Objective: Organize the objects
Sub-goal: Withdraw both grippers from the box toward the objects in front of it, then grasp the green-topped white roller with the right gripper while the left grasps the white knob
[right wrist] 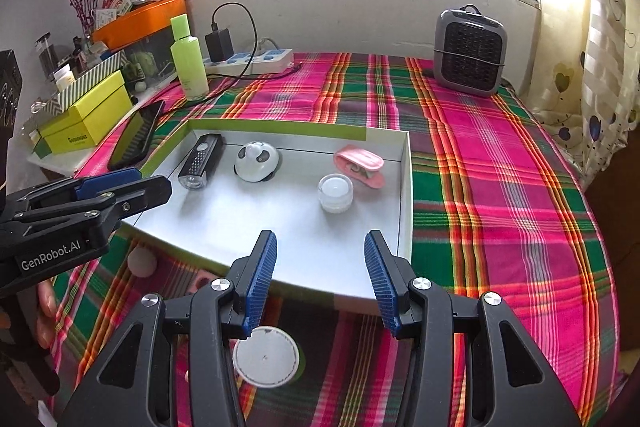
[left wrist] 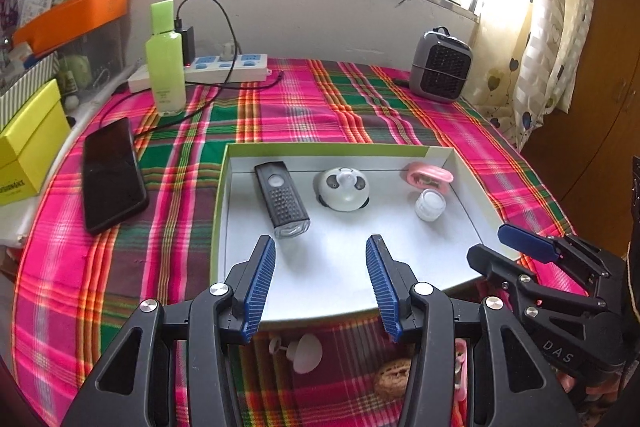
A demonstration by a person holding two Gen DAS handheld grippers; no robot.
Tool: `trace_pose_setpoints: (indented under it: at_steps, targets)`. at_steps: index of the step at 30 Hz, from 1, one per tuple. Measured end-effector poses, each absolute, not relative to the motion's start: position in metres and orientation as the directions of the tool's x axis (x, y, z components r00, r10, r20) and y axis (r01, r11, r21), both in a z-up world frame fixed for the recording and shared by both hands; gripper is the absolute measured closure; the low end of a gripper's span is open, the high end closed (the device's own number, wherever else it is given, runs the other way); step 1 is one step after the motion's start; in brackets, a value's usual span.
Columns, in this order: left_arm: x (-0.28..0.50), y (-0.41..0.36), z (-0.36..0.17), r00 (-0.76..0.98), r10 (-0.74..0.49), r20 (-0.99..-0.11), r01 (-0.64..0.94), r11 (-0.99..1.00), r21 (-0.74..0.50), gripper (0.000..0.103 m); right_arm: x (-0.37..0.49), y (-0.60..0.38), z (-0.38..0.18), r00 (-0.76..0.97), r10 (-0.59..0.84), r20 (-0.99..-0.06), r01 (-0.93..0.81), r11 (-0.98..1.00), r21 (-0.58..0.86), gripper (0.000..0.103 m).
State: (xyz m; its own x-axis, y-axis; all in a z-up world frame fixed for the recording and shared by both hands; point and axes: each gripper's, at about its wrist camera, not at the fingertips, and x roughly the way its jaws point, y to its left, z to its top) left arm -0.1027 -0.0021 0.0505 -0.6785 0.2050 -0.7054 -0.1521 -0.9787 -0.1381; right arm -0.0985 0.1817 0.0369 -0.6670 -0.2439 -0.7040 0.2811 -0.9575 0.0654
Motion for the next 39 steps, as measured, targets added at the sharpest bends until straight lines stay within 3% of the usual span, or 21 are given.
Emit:
trace_pose_setpoints:
  at_steps: [19, 39]
  targets:
    - [-0.065, -0.037, 0.043, -0.688, 0.228, -0.689, -0.099, -0.97, -0.222, 0.057, -0.064, 0.195, 0.031, -0.66, -0.289, -0.693, 0.277, -0.952, 0.132, 0.056]
    - [-0.048, -0.041, 0.021, -0.645, 0.224, -0.731, -0.066, -0.969, -0.239, 0.055, -0.056, 0.183, 0.017, -0.608, -0.366, -0.704, 0.344, -0.921, 0.181, 0.056]
